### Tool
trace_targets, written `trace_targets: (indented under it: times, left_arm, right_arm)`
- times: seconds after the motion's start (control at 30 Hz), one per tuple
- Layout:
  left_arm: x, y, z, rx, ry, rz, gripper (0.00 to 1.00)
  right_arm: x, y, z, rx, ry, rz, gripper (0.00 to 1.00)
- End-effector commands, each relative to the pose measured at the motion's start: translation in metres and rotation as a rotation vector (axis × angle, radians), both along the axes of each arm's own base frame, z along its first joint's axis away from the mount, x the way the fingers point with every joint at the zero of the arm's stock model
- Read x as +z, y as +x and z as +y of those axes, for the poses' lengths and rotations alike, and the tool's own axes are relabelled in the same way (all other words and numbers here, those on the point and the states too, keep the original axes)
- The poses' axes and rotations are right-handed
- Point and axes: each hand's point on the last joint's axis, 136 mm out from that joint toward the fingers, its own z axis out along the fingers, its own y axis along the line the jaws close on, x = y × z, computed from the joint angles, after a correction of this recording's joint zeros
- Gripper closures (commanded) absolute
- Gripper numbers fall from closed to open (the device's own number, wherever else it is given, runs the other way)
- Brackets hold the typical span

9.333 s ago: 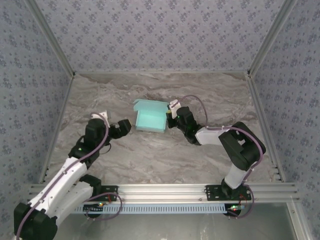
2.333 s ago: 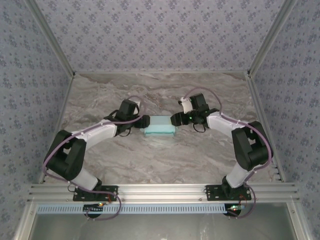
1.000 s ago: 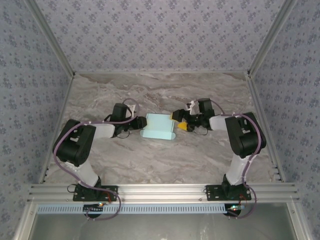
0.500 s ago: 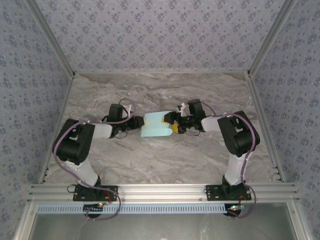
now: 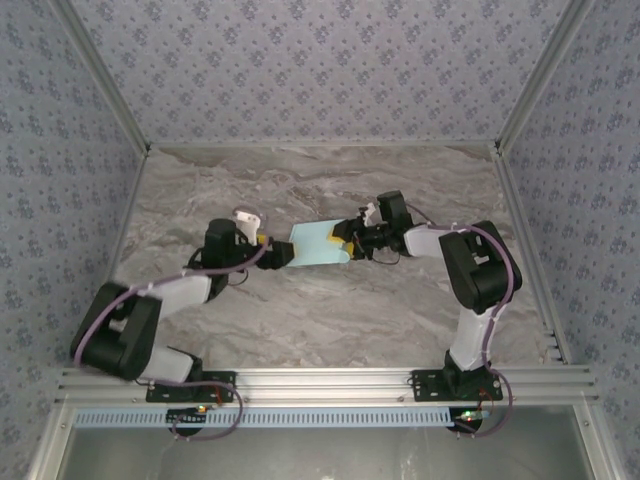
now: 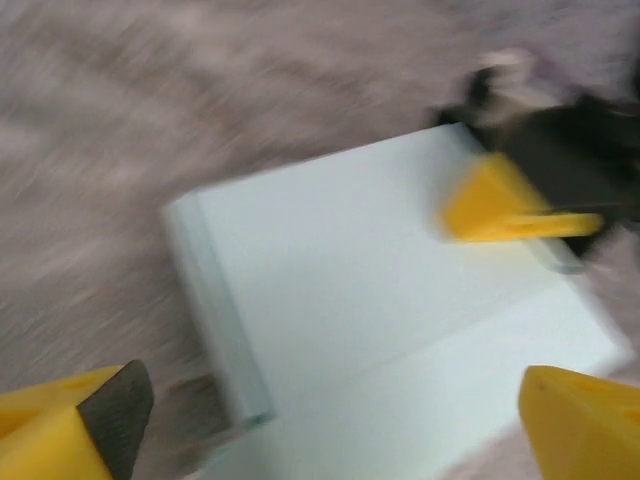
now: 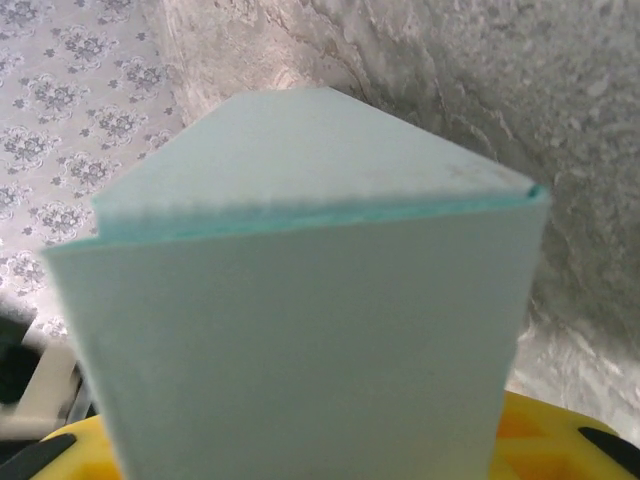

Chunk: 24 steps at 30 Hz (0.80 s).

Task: Fold the paper box

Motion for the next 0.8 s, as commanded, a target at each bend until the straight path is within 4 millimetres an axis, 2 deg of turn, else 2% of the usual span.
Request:
trace_targets:
  times: [0.0, 0.07, 0.13, 0.23, 0.33, 0.43, 0.53, 0.6, 0.67, 0.77]
  left_arm:
    - [0.048, -0.05, -0.043, -0.245, 0.231, -0.646, 0.01]
    - [0.035, -0.053, -0.05, -0.293, 0.388, -0.726, 0.01]
    - [0.017, -0.041, -0.048, -0.3, 0.517, -0.737, 0.01]
    - [-0.002, -0.028, -0.048, -0.315, 0.638, -0.813, 0.01]
    - [-0.019, -0.014, -0.05, -0.341, 0.752, -0.808, 0.01]
    - [-0.024, 0.003, -0.049, -0.29, 0.81, -0.845, 0.01]
    - [-0.027, 0.011, -0.051, -0.278, 0.84, -0.858, 0.05]
    - [-0.03, 0.015, -0.052, -0.284, 0.866, -0.864, 0.11]
    - [-0.039, 0.02, -0.054, -0.318, 0.918, -0.854, 0.25]
    - [-0.038, 0.028, -0.059, -0.304, 0.927, -0.86, 0.26]
  right_arm:
    - [0.001, -0.018, -0.008, -0.013, -0.004, 0.203, 0.48]
    - [0.005, -0.018, -0.01, -0.011, 0.004, 0.222, 0.47]
    - [0.006, -0.017, -0.013, -0.021, 0.005, 0.241, 0.47]
    - [0.004, -0.015, -0.017, -0.05, 0.011, 0.271, 0.46]
    - [0.003, -0.014, -0.019, -0.079, 0.021, 0.283, 0.46]
    - [0.002, -0.015, -0.022, -0.099, 0.023, 0.287, 0.46]
    - [0.0, -0.016, -0.023, -0.113, 0.02, 0.296, 0.46]
    - [-0.001, -0.016, -0.022, -0.118, 0.028, 0.305, 0.46]
    - [0.0, -0.014, -0.022, -0.124, 0.034, 0.308, 0.46]
    - [-0.001, -0.013, -0.023, -0.131, 0.029, 0.313, 0.46]
